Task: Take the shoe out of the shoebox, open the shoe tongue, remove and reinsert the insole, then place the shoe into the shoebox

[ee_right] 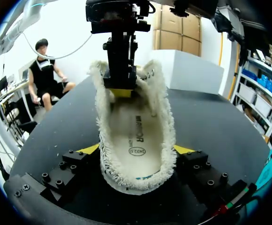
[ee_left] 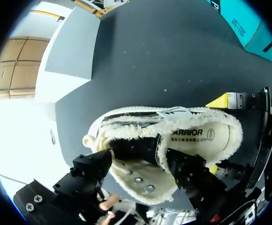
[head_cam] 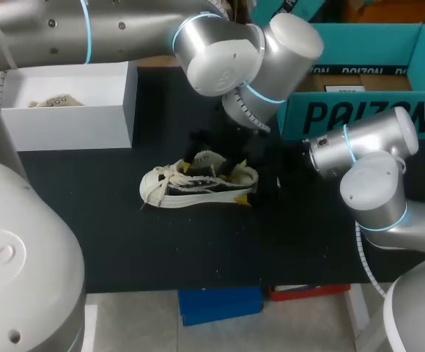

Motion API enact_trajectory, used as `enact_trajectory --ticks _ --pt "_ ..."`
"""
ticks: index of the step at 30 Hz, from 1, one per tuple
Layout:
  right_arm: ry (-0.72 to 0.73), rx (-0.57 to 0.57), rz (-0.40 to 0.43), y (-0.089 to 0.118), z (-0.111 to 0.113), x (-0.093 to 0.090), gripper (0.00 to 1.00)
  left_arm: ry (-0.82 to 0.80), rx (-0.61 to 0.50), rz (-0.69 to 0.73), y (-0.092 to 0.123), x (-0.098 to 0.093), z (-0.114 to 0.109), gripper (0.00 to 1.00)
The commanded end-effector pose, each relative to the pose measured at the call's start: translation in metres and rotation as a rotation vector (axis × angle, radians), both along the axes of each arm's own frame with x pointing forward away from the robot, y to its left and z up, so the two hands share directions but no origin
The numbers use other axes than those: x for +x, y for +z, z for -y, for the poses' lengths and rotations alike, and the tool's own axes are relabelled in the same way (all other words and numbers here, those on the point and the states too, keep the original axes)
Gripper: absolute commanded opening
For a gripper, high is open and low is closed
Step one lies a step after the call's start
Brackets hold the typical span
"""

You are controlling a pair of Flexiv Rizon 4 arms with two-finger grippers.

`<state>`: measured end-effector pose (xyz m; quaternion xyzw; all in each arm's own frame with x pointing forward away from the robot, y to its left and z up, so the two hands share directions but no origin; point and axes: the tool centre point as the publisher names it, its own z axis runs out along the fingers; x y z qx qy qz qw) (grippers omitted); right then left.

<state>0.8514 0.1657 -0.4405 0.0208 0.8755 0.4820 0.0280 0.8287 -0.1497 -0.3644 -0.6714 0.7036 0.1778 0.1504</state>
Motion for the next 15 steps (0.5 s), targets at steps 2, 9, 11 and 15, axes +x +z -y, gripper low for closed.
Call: enact_trajectory --ticks 2,9,11,15 --pt "-0.003 -0.001 0.000 -0.0032 -0.0027 0.0023 0.00 -0.006 0.035 -0.004 -0.0039 0.0016 0.0052 0.46" --pt "-0.003 -0.001 0.000 -0.0032 -0.0027 0.0023 0.00 -0.009 0.051 -0.002 -0.0065 0.0031 0.0029 0.44" --pt "-0.003 -0.001 0.000 -0.0032 -0.0027 0.0023 0.00 -0.012 0.055 -0.005 -0.0066 0.0031 0.0025 0.34" --pt "-0.003 -0.001 0.000 -0.0032 -0.0027 0.0023 0.00 -0.020 0.048 -0.010 -0.0051 0.0023 0.0025 0.00"
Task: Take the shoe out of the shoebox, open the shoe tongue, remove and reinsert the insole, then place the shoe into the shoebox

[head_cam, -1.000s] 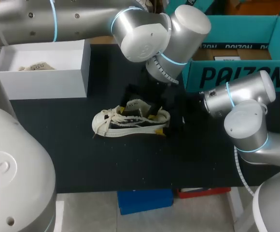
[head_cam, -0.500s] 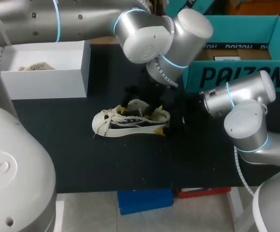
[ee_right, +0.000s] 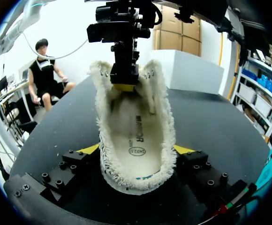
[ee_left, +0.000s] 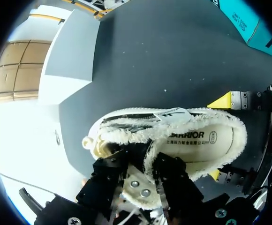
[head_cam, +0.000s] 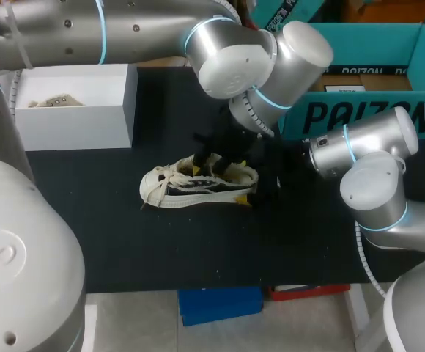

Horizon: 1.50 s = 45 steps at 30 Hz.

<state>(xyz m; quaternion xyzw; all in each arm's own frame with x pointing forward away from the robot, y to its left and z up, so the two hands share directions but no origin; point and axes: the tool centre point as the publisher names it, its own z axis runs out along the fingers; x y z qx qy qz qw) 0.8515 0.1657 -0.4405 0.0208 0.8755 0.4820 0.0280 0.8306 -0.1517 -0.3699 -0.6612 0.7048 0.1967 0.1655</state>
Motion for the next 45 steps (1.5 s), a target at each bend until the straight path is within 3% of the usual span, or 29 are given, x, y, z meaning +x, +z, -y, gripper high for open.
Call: enact_trajectory --ticks 1,7,26,40,41,43,44,45 --pt "-0.003 -0.001 0.000 -0.003 -0.003 0.002 0.00 -0.006 -0.001 -0.002 0.001 0.000 0.001 0.00" --pt "-0.003 -0.001 0.000 -0.003 -0.003 0.002 0.00 -0.013 -0.015 0.001 0.003 -0.002 -0.001 0.00" --pt "-0.003 -0.001 0.000 -0.003 -0.003 0.002 0.00 -0.008 -0.131 0.125 0.053 -0.007 -0.010 0.00" --pt "-0.003 -0.001 0.000 -0.003 -0.003 0.002 0.00 0.097 -0.073 0.113 0.039 -0.022 -0.056 0.00" --pt "-0.003 -0.001 0.000 -0.003 -0.003 0.002 0.00 0.110 -0.076 0.115 0.039 -0.022 -0.059 0.35" --pt "-0.003 -0.001 0.000 -0.003 -0.003 0.002 0.00 0.129 -0.079 0.119 0.040 -0.023 -0.065 0.62" --pt "-0.003 -0.001 0.000 -0.003 -0.003 0.002 0.00 0.136 -0.082 0.122 0.042 -0.023 -0.068 0.68" --pt "-0.003 -0.001 0.000 -0.003 -0.003 0.002 0.00 0.143 -0.085 0.125 0.044 -0.023 -0.070 0.85"
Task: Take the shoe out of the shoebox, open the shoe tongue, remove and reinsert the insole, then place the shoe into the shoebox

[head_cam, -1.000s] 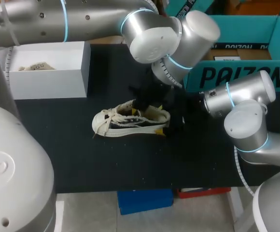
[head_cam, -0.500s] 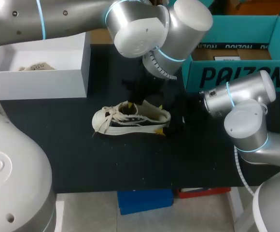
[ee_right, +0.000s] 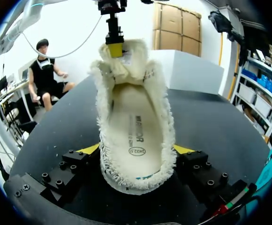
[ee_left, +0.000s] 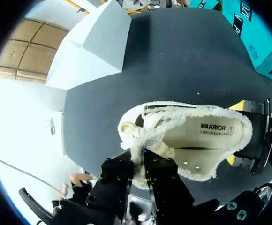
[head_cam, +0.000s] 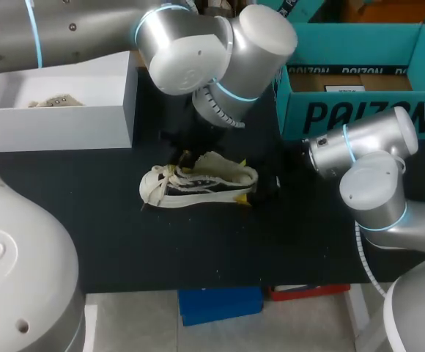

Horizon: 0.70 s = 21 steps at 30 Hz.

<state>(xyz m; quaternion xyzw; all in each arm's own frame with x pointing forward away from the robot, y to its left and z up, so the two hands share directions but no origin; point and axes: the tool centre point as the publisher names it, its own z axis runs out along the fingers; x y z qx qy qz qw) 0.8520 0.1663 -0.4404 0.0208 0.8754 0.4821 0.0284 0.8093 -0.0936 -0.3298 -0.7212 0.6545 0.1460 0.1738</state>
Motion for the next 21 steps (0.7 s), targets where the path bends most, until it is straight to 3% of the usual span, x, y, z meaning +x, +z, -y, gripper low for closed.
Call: enact_trajectory --ticks 1,21 --pt "-0.002 -0.002 -0.001 -0.003 -0.002 0.002 0.00 0.019 -0.027 0.013 0.005 -0.001 -0.015 1.00" --pt "-0.002 -0.002 -0.001 -0.003 -0.002 0.002 0.00 0.141 -0.038 0.038 0.004 -0.006 -0.057 1.00"
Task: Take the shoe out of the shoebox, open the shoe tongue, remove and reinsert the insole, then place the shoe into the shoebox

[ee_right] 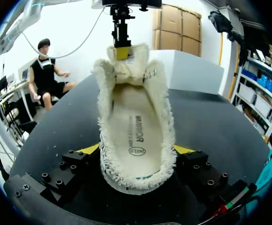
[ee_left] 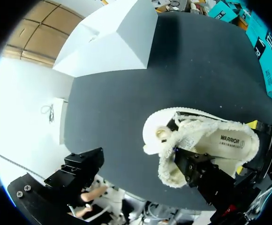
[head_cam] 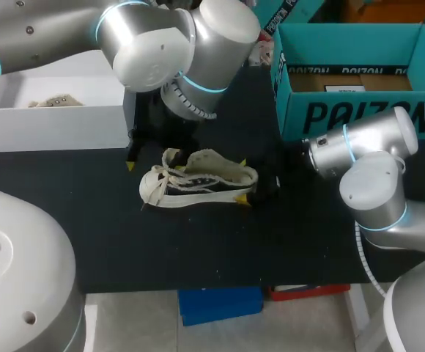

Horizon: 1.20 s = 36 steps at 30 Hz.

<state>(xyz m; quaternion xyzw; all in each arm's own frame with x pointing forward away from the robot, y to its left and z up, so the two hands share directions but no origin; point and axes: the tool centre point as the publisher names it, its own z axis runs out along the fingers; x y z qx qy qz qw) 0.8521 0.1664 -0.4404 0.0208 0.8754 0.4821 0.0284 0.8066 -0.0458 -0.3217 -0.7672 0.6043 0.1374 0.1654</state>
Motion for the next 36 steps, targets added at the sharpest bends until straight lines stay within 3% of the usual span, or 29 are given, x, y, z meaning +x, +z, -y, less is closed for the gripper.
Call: enact_trajectory --ticks 1,21,36 --pt "-0.002 -0.002 -0.001 -0.003 -0.002 0.002 0.00 0.012 -0.015 0.006 -0.004 -0.004 -0.010 1.00" --pt "-0.002 -0.002 -0.001 -0.003 -0.002 0.002 0.00 0.095 0.028 -0.028 -0.025 -0.007 -0.039 1.00" --pt "-0.002 -0.002 -0.001 -0.003 -0.002 0.002 0.00 0.097 0.010 -0.066 -0.044 -0.004 -0.042 1.00"
